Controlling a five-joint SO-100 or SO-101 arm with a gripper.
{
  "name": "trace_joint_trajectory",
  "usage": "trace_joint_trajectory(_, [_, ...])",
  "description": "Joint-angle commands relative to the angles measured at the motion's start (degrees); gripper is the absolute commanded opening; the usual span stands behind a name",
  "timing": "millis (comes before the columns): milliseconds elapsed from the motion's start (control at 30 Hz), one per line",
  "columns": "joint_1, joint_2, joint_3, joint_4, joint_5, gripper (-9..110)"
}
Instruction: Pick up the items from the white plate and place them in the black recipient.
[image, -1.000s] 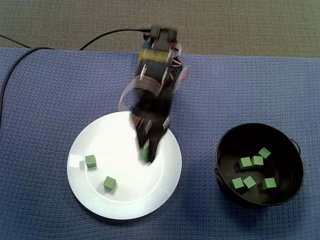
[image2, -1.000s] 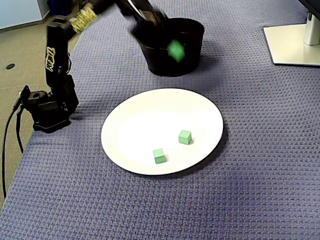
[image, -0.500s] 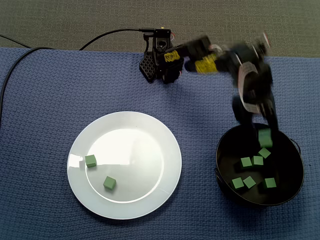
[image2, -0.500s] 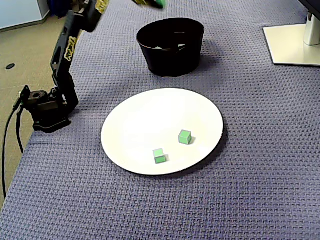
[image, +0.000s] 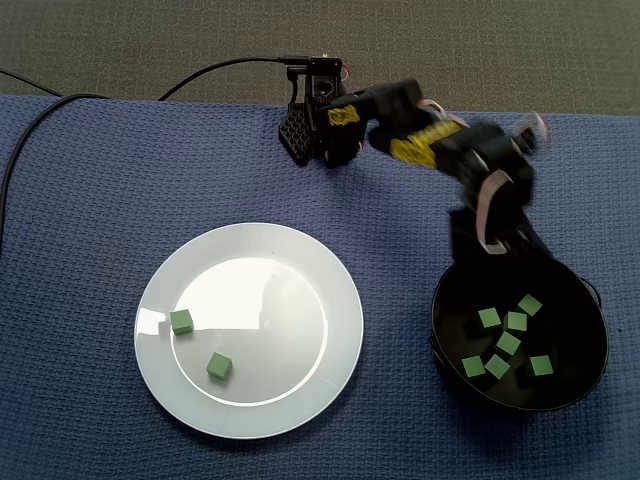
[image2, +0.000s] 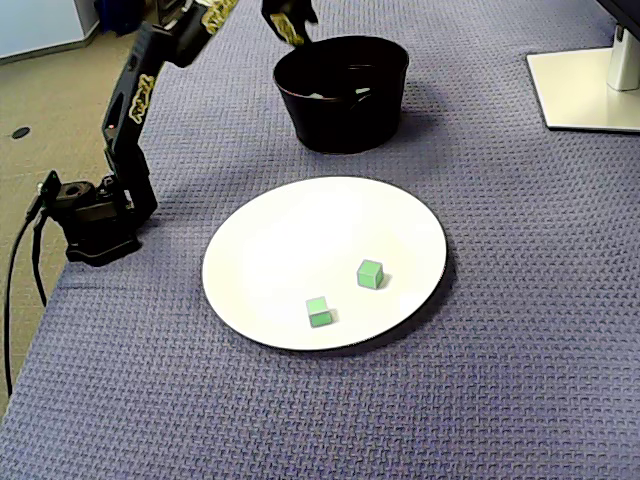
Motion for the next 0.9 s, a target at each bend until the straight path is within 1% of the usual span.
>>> trace_joint_trajectory(0, [14.9, 18.2, 3.7, 11.9, -14.0, 40])
trace_joint_trajectory(67, [23.6, 22.7, 9.0, 10.7, -16.2, 39])
trace_joint_trajectory(167, [37.1, 26.1, 18.9, 6.8, -15.0, 36])
trace_joint_trajectory(233, [45.3, 27.9, 27.8, -0.1, -9.4, 36])
trace_joint_trajectory(300, [52.4, 29.1, 35.9, -7.1, -0.9, 36])
trace_joint_trajectory(400, [59.9, 28.6, 46.8, -17.1, 6.5, 32])
trace_joint_trajectory(500, [65.0, 24.6, 52.8, -26.1, 9.8, 31])
trace_joint_trajectory(567, [67.3, 21.5, 53.8, -29.2, 11.3, 31])
trace_joint_trajectory(700, [70.4, 14.5, 50.6, -30.3, 16.0, 32])
trace_joint_trajectory(867, [69.7, 6.9, 46.0, -30.1, 21.1, 32])
